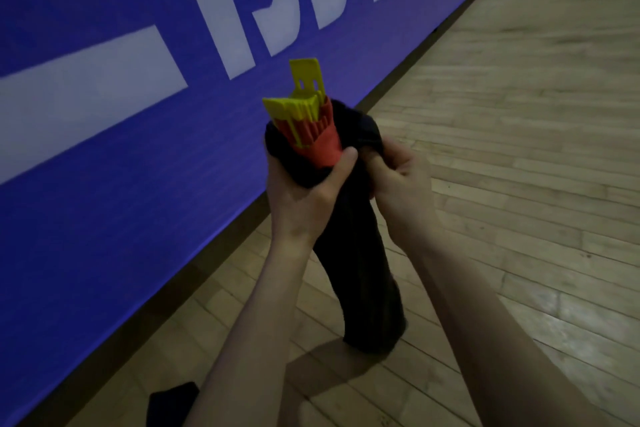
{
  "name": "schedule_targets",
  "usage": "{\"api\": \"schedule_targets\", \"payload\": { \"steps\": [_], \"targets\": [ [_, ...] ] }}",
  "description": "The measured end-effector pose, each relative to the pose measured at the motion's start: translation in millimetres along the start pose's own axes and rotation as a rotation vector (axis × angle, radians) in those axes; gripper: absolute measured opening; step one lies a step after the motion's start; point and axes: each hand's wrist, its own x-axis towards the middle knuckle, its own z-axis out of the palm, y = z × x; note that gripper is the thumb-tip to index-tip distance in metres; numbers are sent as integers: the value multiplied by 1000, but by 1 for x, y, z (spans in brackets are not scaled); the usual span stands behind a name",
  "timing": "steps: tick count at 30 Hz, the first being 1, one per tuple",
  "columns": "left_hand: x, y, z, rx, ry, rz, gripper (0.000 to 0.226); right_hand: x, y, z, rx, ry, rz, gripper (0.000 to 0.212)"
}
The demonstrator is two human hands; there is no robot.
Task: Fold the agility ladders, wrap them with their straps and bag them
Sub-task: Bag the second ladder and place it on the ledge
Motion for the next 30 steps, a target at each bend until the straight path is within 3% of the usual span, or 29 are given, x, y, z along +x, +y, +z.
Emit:
{"api": "schedule_targets", "payload": {
  "steps": [5,10,13,17,23,30],
  "targets": [
    [14,27,3,33,27,111,68,16,-27,10,6,26,-83,21],
    [18,48,10,-38,-23,270,96,25,-42,19,15,114,-104,16],
    [17,53,19,-21,-25,352,76,27,-44,21,-66,222,-131,16],
    [25,43,17,130,40,327,71,27,-48,10,-249,306,-190,26],
    [22,23,16,293,59,519,34,32,-36,-11,-383,428,-133,17],
    [18,3,8,489,-141,612,70,33,1,-19,-223,424,19,19]
  ]
}}
